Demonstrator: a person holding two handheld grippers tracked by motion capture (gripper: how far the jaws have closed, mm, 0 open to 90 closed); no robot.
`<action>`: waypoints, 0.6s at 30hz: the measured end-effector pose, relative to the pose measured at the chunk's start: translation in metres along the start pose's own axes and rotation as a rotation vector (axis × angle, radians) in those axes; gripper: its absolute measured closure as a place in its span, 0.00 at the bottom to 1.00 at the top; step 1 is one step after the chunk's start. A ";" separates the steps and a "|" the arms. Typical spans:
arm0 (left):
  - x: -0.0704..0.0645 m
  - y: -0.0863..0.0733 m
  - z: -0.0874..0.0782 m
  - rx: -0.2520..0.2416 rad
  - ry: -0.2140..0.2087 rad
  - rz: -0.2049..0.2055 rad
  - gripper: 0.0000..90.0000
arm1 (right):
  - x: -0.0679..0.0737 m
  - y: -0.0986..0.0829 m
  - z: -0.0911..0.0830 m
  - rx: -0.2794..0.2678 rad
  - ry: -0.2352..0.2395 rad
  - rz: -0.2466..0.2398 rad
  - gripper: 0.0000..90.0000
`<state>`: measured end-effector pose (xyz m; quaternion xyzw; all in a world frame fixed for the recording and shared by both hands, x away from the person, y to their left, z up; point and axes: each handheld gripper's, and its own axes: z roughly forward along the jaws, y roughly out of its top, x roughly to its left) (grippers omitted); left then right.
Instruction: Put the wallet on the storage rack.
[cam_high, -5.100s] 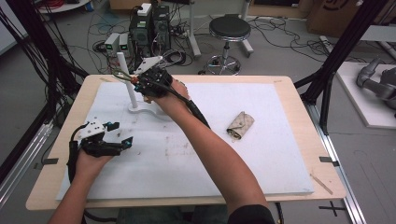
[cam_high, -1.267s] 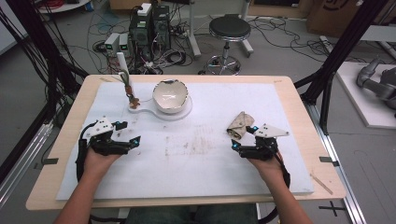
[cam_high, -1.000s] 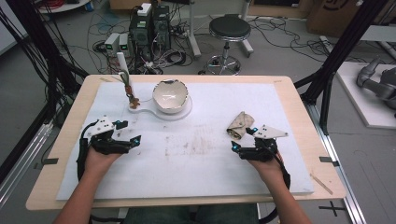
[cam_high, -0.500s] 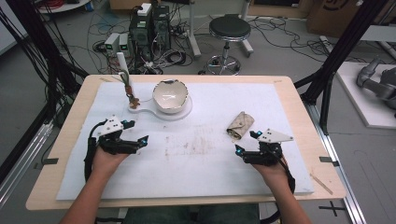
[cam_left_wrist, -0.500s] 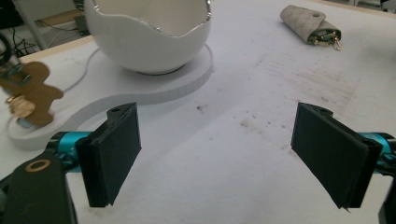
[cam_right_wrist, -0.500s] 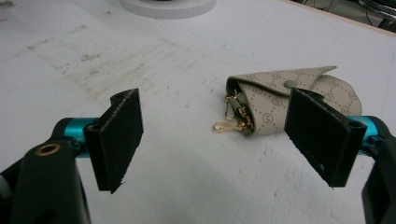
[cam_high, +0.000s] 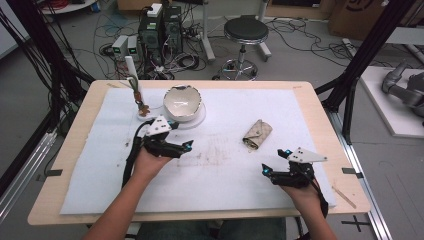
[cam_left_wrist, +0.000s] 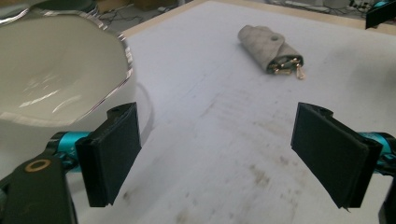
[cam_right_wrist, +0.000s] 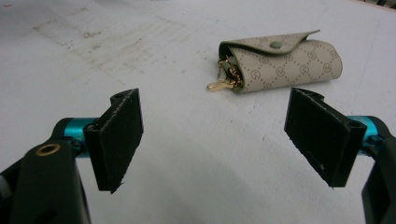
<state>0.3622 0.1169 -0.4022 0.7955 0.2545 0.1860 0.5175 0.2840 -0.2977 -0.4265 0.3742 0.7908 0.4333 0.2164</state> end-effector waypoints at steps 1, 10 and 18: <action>0.000 0.000 0.000 0.000 0.000 0.000 0.17 | 0.000 -0.001 0.000 0.002 0.003 0.001 0.22; -0.023 0.027 0.057 0.020 -0.072 0.003 0.17 | 0.000 -0.005 -0.001 0.013 0.007 0.003 0.22; -0.035 0.042 0.096 0.053 -0.117 0.000 0.17 | -0.004 -0.005 0.007 0.032 0.013 -0.004 0.22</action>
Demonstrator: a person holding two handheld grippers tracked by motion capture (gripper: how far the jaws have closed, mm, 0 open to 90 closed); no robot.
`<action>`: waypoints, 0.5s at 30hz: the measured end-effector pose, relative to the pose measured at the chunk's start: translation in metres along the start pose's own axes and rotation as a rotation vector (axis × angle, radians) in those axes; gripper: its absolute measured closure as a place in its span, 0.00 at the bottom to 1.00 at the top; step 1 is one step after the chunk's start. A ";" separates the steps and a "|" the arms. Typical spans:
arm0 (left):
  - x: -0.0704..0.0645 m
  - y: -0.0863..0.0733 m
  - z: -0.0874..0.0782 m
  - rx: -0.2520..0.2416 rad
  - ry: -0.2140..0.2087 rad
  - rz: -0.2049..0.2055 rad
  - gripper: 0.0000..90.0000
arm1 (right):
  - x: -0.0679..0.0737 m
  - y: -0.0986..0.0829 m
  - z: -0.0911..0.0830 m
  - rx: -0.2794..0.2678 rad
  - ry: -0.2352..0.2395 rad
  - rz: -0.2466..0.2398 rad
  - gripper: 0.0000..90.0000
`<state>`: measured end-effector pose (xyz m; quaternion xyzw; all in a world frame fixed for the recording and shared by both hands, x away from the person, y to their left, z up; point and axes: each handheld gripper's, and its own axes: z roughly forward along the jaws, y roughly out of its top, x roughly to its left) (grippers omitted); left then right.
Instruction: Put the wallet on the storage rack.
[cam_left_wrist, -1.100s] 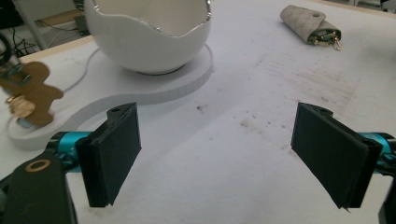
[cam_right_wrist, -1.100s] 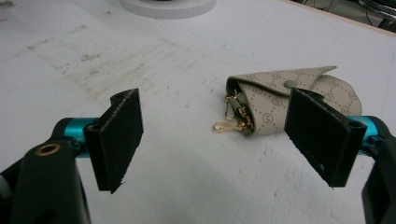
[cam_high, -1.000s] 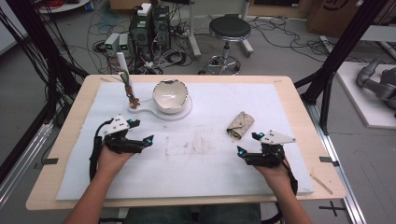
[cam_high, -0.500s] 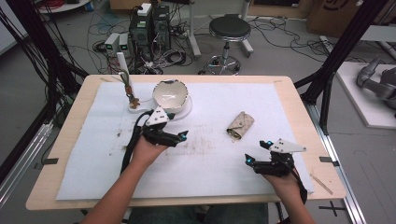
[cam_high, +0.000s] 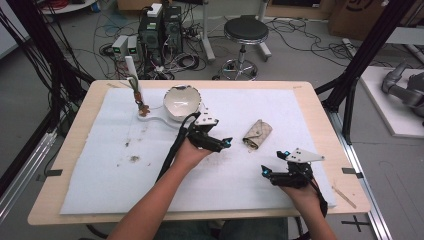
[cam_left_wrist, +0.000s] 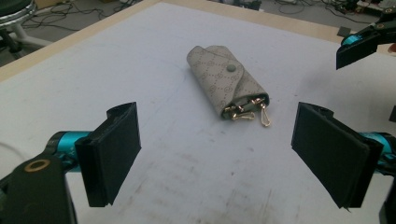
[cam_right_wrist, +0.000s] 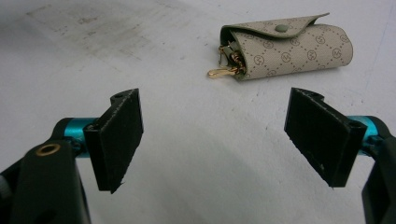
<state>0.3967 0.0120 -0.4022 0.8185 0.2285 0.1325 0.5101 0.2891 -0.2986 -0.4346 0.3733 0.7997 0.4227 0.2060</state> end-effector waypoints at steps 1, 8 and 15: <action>0.000 0.003 0.004 0.008 0.000 -0.002 0.17 | 0.000 0.000 0.000 0.000 0.000 0.000 0.22; -0.004 0.019 0.028 0.037 0.004 0.004 0.17 | -0.001 -0.001 -0.002 0.003 -0.012 -0.001 0.22; -0.008 0.028 0.048 0.041 -0.025 0.012 0.17 | -0.003 -0.002 -0.004 0.008 -0.019 0.007 0.22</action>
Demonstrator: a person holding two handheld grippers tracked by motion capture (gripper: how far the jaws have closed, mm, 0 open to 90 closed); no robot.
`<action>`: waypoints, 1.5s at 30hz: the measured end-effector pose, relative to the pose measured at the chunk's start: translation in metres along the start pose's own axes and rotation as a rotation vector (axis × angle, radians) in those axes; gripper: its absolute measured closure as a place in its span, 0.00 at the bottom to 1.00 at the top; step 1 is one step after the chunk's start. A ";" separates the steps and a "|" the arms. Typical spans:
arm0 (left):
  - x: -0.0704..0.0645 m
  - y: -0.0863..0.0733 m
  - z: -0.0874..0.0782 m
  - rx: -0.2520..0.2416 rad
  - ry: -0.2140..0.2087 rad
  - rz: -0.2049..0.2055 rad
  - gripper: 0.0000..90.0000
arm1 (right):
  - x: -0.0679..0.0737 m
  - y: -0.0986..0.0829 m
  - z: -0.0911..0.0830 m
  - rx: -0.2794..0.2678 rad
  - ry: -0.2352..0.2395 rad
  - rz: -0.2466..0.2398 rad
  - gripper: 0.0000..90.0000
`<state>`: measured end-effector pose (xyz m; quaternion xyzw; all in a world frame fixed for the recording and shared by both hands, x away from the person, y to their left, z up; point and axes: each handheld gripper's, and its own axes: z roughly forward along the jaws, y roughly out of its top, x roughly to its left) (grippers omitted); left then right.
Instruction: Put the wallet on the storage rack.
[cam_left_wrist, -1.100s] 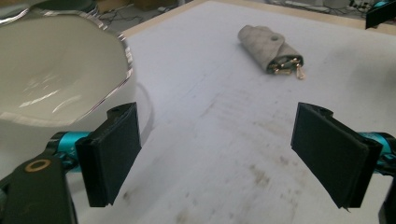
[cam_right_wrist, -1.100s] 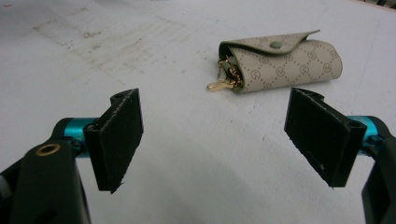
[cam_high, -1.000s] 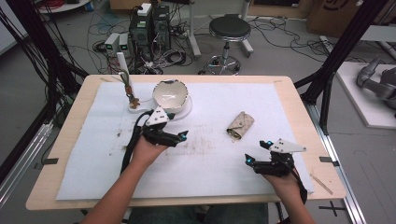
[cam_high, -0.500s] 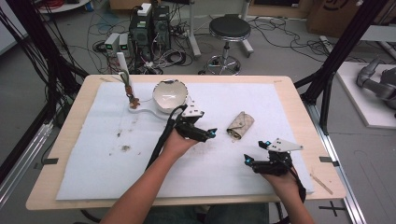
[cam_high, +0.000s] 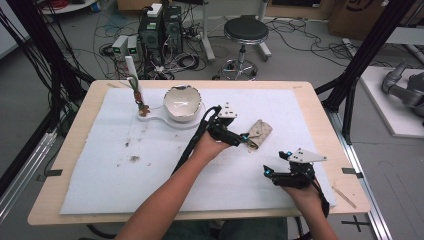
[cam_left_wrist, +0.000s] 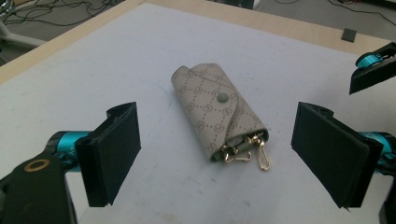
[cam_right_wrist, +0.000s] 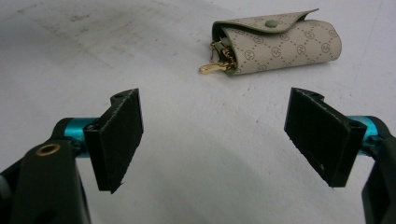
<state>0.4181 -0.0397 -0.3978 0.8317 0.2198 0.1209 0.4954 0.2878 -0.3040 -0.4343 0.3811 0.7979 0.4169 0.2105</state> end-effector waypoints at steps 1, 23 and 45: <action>-0.002 0.002 0.007 0.003 -0.004 -0.001 0.17 | 0.000 -0.001 -0.001 -0.001 -0.001 0.003 0.22; -0.014 0.002 0.076 0.112 0.007 -0.001 0.17 | -0.003 -0.013 -0.013 0.028 -0.044 -0.002 0.22; -0.019 -0.010 0.098 0.246 0.053 -0.007 0.17 | -0.002 -0.012 -0.009 0.044 -0.034 -0.017 0.22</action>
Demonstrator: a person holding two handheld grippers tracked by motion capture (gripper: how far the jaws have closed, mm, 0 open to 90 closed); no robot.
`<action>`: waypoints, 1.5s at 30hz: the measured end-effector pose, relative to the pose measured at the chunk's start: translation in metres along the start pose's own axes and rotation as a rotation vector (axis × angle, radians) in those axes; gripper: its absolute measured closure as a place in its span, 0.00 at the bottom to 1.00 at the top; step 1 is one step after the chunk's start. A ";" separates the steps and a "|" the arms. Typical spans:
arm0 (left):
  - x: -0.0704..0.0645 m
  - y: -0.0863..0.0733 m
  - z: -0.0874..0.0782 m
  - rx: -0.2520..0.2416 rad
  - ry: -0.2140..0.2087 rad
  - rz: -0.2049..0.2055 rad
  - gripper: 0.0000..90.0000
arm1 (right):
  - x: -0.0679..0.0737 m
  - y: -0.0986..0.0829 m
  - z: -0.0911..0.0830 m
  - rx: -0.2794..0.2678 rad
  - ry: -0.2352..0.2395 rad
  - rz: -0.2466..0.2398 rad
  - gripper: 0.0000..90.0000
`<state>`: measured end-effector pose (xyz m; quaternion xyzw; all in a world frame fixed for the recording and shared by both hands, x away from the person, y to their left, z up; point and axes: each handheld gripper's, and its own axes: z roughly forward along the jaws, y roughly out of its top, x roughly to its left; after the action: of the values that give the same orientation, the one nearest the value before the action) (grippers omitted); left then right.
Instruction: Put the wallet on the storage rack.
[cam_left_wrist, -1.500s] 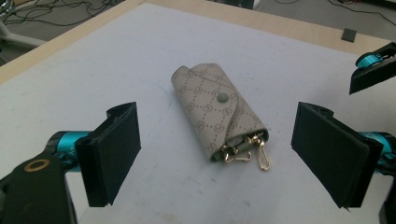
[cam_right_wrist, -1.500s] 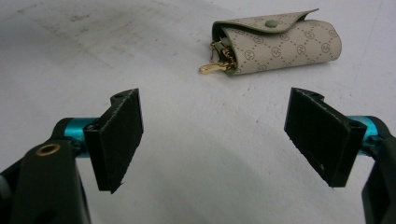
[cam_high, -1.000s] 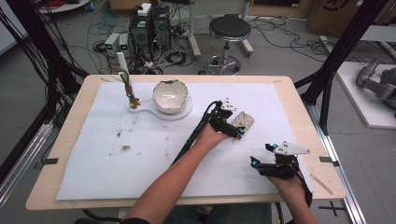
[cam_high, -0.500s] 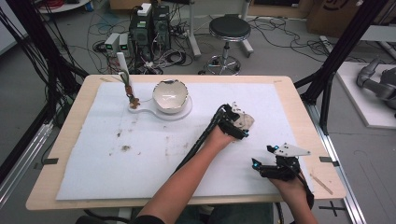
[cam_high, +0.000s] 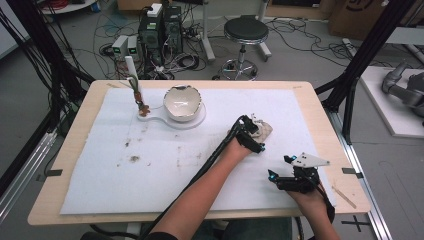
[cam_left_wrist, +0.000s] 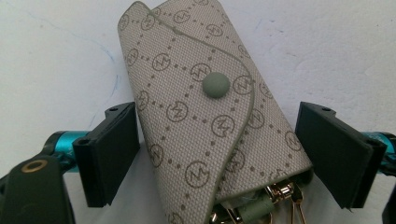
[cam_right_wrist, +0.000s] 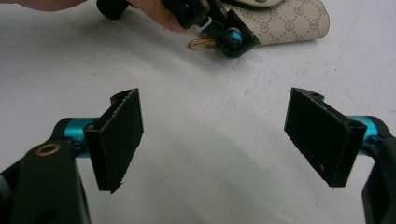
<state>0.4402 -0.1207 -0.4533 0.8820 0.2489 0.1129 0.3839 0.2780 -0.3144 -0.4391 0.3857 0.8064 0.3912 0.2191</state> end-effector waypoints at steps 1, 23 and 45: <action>0.000 0.000 0.000 0.001 -0.001 -0.002 0.18 | 0.000 0.000 0.000 -0.001 0.000 -0.003 0.22; -0.001 0.006 -0.024 -0.043 0.003 0.031 0.40 | 0.000 0.001 0.006 0.010 0.016 -0.003 0.22; 0.049 0.002 -0.128 -0.147 0.110 -0.033 0.40 | 0.008 0.005 0.013 0.027 0.032 -0.031 0.22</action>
<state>0.4325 -0.0163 -0.3648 0.8396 0.2750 0.1727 0.4354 0.2840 -0.3006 -0.4430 0.3697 0.8208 0.3830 0.2072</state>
